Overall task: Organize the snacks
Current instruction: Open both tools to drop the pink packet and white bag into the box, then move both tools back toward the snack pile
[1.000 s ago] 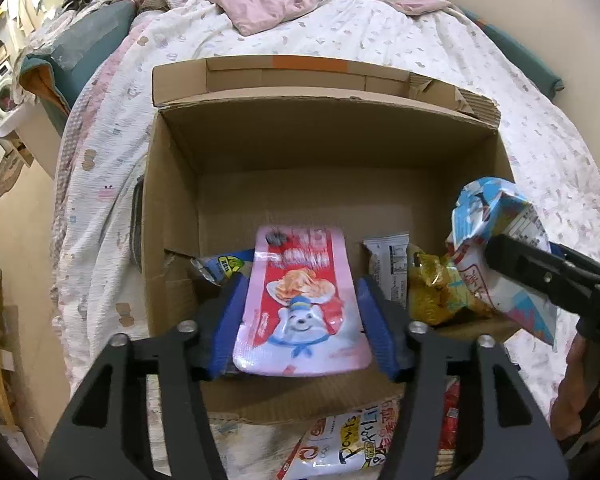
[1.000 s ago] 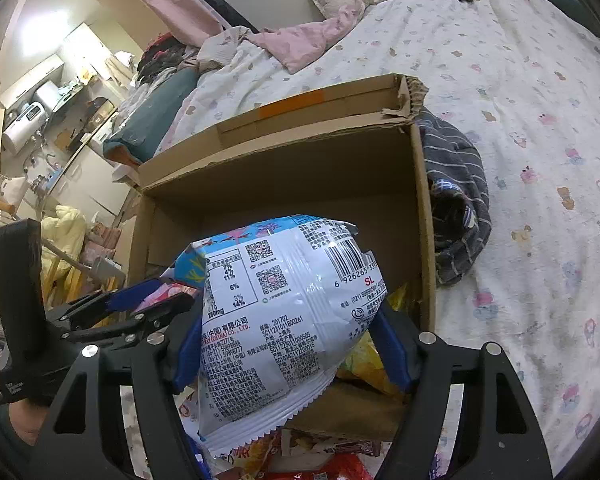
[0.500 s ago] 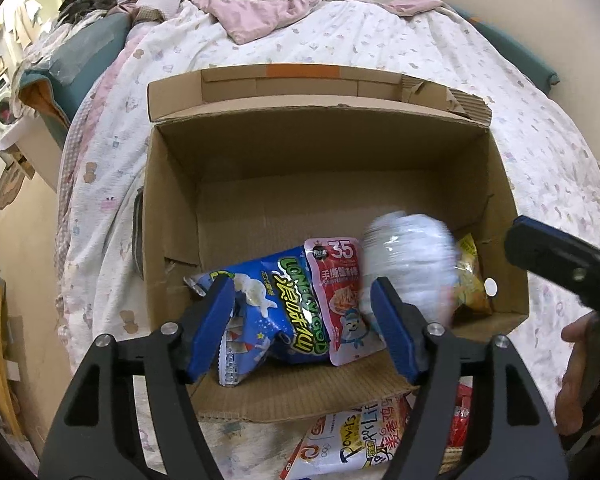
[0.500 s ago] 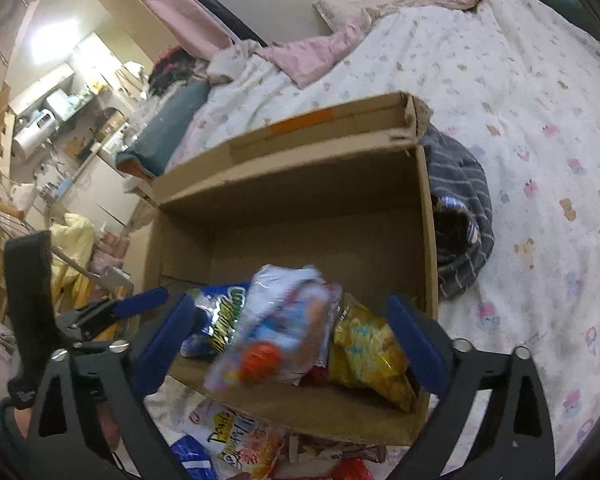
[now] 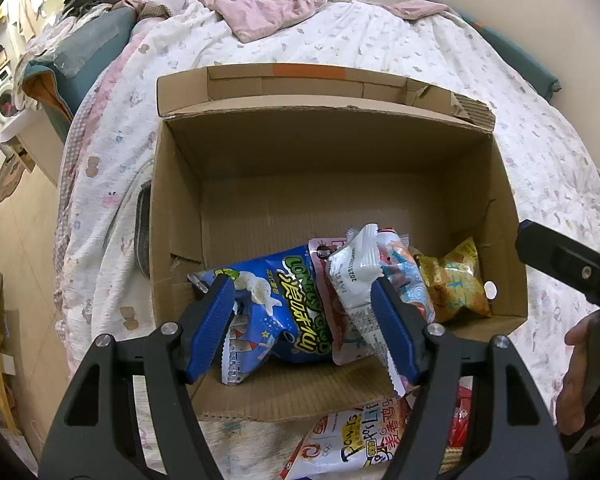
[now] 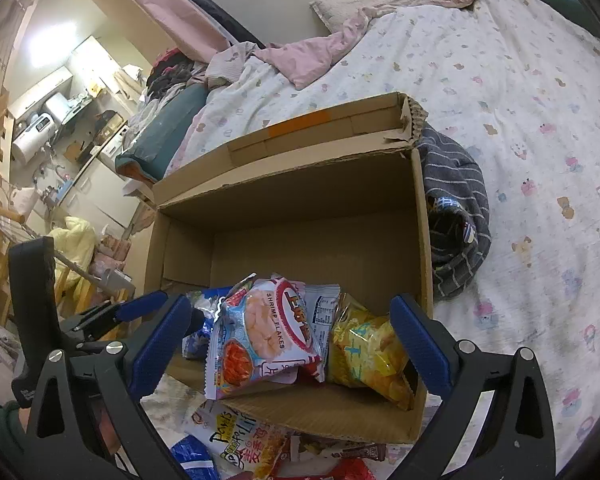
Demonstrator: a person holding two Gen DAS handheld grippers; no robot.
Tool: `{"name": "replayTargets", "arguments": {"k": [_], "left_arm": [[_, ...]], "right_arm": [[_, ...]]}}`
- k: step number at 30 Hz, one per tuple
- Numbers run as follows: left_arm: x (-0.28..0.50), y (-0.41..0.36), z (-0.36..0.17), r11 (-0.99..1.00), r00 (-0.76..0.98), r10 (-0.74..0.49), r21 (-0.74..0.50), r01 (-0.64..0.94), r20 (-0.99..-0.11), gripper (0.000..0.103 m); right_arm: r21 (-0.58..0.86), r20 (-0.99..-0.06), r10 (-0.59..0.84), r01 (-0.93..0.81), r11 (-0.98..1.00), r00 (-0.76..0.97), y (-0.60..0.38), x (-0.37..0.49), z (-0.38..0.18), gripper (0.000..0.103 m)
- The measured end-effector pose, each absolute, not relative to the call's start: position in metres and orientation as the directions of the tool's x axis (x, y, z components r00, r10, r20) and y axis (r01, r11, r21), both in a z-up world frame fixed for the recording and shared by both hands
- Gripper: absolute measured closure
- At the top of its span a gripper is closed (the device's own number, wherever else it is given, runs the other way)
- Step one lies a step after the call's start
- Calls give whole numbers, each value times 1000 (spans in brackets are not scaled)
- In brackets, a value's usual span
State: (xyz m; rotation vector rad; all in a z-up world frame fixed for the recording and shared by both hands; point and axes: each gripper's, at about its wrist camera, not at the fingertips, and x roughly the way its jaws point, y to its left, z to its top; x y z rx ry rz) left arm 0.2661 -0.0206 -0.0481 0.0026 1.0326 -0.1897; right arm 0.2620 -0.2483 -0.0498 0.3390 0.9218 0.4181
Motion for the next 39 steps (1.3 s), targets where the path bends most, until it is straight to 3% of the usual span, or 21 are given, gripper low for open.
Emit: {"name": "replayTargets", "arguments": {"k": [19, 39], "left_arm": [[219, 2, -30, 988, 516, -148, -103, 114, -844, 36], [152, 35, -46, 984, 408, -176, -176, 37, -896, 36]], "right_arm": [[444, -689, 461, -178, 878, 559, -260, 225, -35, 1], [448, -701, 454, -155, 880, 550, -269, 162, -27, 1]]}}
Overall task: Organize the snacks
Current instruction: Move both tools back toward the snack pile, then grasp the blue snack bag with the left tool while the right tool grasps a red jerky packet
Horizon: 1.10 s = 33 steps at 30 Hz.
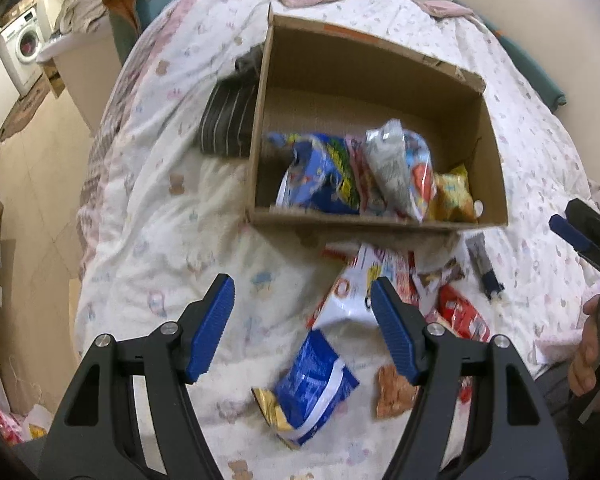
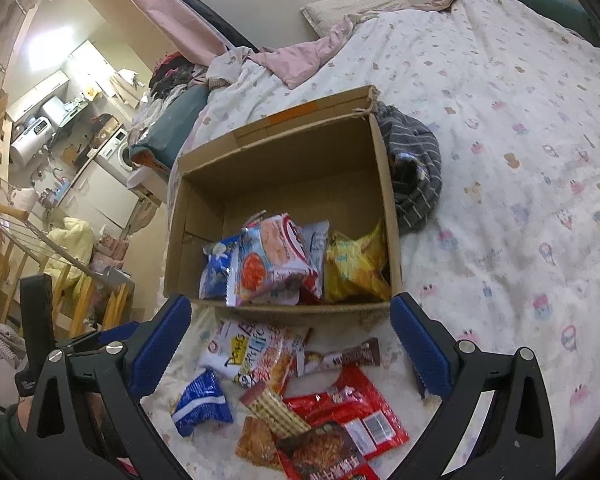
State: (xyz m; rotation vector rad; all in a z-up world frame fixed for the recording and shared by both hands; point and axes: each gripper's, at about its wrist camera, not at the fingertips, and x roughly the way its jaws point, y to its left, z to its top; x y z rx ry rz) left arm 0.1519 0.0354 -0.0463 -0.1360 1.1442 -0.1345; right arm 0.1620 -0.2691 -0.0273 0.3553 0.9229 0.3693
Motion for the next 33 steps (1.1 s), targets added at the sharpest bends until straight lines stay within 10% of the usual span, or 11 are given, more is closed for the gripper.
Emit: {"name": "replayTargets", "arguments": {"k": [22, 33], "left_arm": [[133, 19, -105, 962, 92, -264, -255, 102, -960, 36], [121, -4, -143, 973, 17, -83, -77, 219, -996, 36]], "right_arm": [[440, -772, 391, -23, 898, 501, -294, 138, -59, 1], [454, -794, 417, -25, 891, 441, -289, 143, -69, 1]]}}
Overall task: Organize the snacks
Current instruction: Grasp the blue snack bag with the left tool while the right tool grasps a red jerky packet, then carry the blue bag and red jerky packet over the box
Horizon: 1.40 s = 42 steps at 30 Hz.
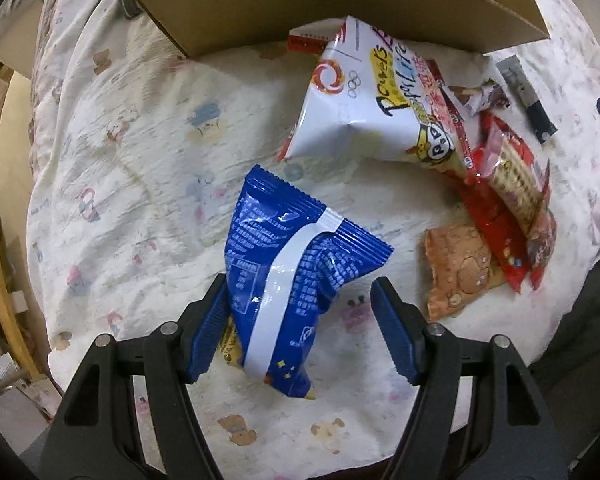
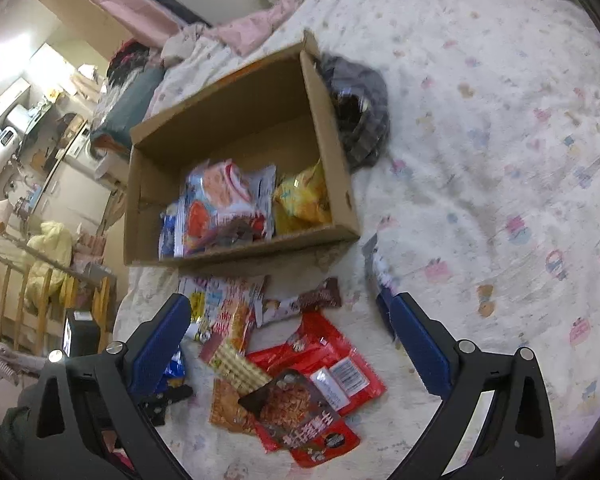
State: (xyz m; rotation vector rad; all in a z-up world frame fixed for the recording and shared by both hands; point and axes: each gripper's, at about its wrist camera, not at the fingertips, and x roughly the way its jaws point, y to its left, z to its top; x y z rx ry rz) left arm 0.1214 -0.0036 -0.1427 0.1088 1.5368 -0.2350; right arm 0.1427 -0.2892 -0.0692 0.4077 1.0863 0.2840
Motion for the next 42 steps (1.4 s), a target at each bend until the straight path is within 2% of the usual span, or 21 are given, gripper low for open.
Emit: {"name": "replayTargets", "arguments": {"k": [1, 3, 6, 9, 14, 16, 19, 22, 24, 26, 33, 42], "left_arm": [[120, -4, -143, 971, 19, -77, -71, 229, -997, 38], [118, -9, -145, 966, 29, -48, -39, 255, -998, 62], [117, -12, -144, 964, 32, -47, -37, 263, -998, 68], [115, -14, -138, 963, 36, -71, -59, 262, -997, 72], [108, -17, -105, 958, 93, -159, -130, 256, -983, 72], [106, -15, -95, 964, 131, -155, -121, 237, -979, 72], [105, -13, -88, 971, 174, -147, -108, 215, -974, 72], [105, -14, -88, 969, 179, -153, -112, 219, -972, 72], [106, -12, -88, 969, 182, -151, -109, 221, -972, 72], [103, -12, -88, 969, 184, -151, -109, 220, -971, 72], [107, 1, -84, 972, 213, -167, -125, 198, -963, 72], [111, 13, -45, 986, 409, -151, -108, 127, -900, 72]], "right_arm": [[467, -802, 439, -32, 883, 405, -287, 144, -75, 1], [460, -833, 451, -51, 886, 320, -278, 143, -88, 1], [366, -907, 384, -129, 922, 174, -258, 138, -110, 1], [306, -942, 325, -184, 934, 80, -245, 130, -130, 2], [220, -966, 250, -306, 926, 62, -222, 117, -138, 4], [182, -973, 219, -357, 916, 68, -212, 112, -139, 10], [157, -980, 190, -384, 910, 50, -204, 108, -148, 13], [118, -987, 152, -409, 905, 51, -201, 105, -154, 20], [111, -986, 150, -411, 905, 65, -203, 106, -151, 31], [131, -982, 173, -398, 908, 72, -208, 107, -146, 37], [203, -961, 255, -347, 915, 111, -227, 116, -115, 38], [278, -862, 371, -291, 915, 344, -259, 121, -53, 38]]}}
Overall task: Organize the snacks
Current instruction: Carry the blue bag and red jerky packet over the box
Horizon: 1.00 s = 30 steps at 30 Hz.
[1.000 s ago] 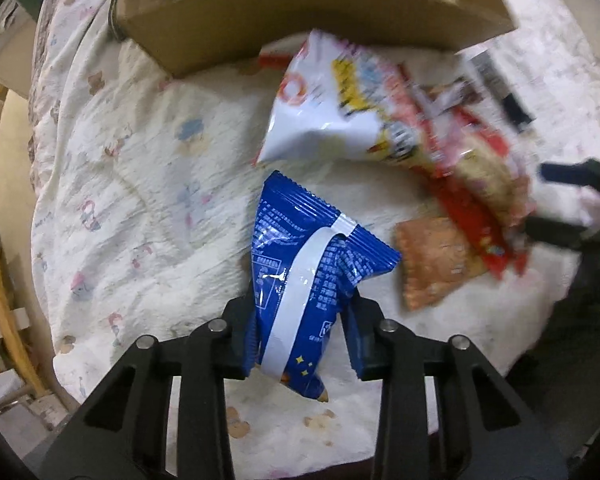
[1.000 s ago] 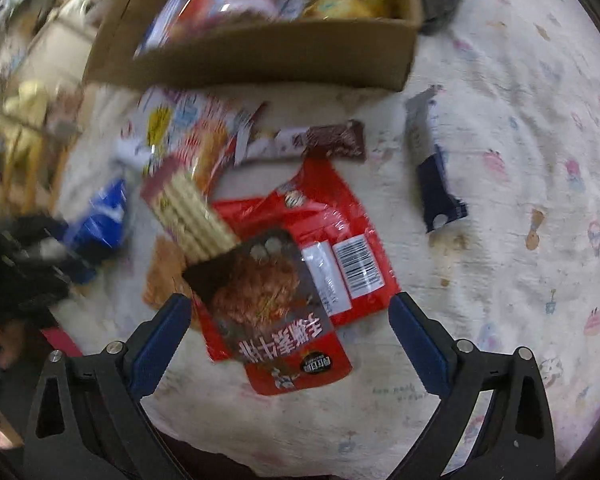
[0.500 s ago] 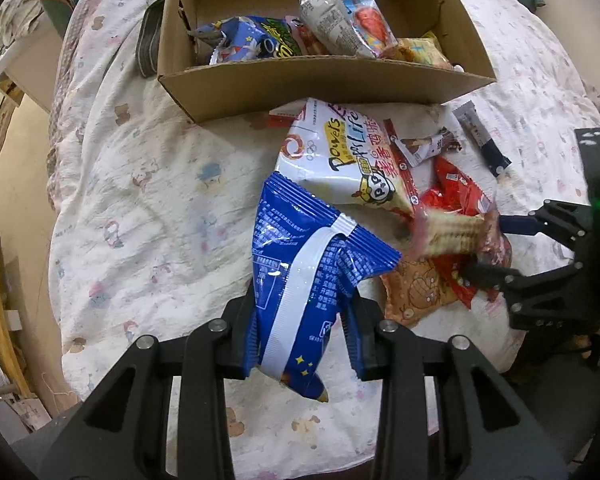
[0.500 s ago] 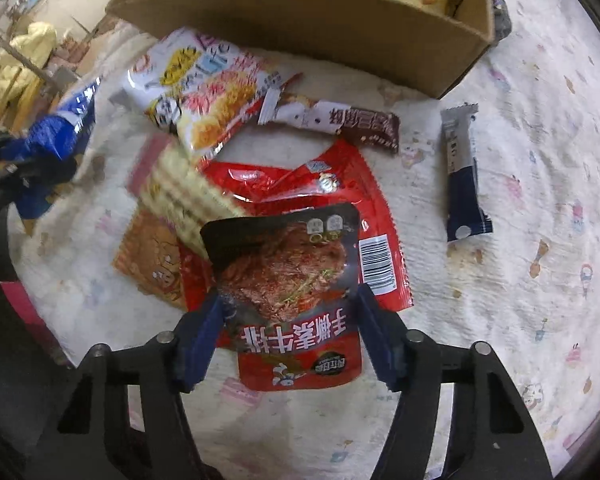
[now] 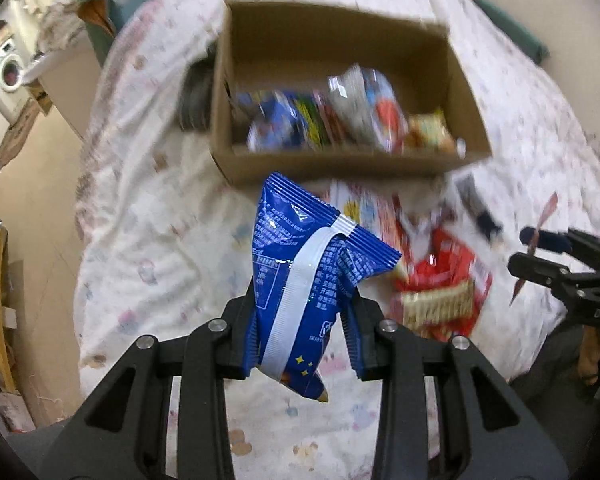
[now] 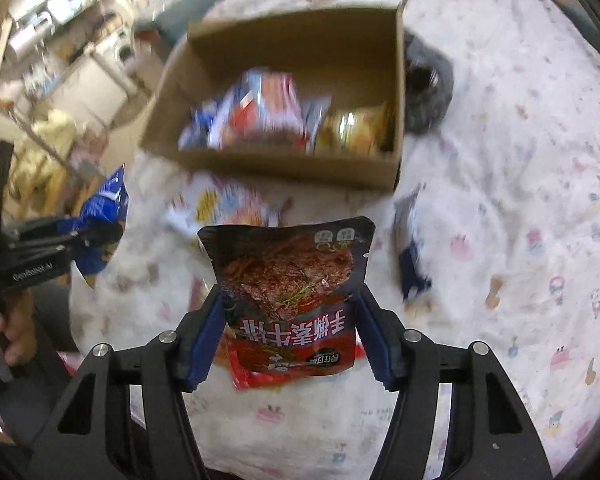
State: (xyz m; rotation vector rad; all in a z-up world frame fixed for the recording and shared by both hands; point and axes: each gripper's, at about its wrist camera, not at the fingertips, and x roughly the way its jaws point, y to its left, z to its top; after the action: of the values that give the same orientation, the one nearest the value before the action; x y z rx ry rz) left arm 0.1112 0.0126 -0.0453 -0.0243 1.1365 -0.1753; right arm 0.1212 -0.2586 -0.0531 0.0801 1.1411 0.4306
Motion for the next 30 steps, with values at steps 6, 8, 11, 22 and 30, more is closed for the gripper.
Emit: {"name": "replayTargets", "arguments": {"k": [6, 8, 11, 22, 30], "left_arm": [[127, 28, -21, 990, 491, -139, -127, 57, -860, 72], [135, 31, -15, 991, 500, -132, -129, 41, -856, 72], [147, 32, -6, 992, 516, -120, -122, 31, -848, 72], [210, 15, 10, 995, 553, -96, -74, 61, -828, 72], [252, 13, -15, 994, 540, -103, -110, 19, -835, 72]], "right_arm": [[304, -800, 397, -266, 915, 450, -262, 130, -23, 38], [309, -787, 399, -259, 915, 471, -265, 137, -17, 38], [327, -768, 408, -246, 913, 494, -266, 154, -8, 38], [388, -715, 436, -209, 898, 546, -252, 222, -3, 38], [357, -744, 401, -190, 915, 535, -245, 270, -28, 38]]}}
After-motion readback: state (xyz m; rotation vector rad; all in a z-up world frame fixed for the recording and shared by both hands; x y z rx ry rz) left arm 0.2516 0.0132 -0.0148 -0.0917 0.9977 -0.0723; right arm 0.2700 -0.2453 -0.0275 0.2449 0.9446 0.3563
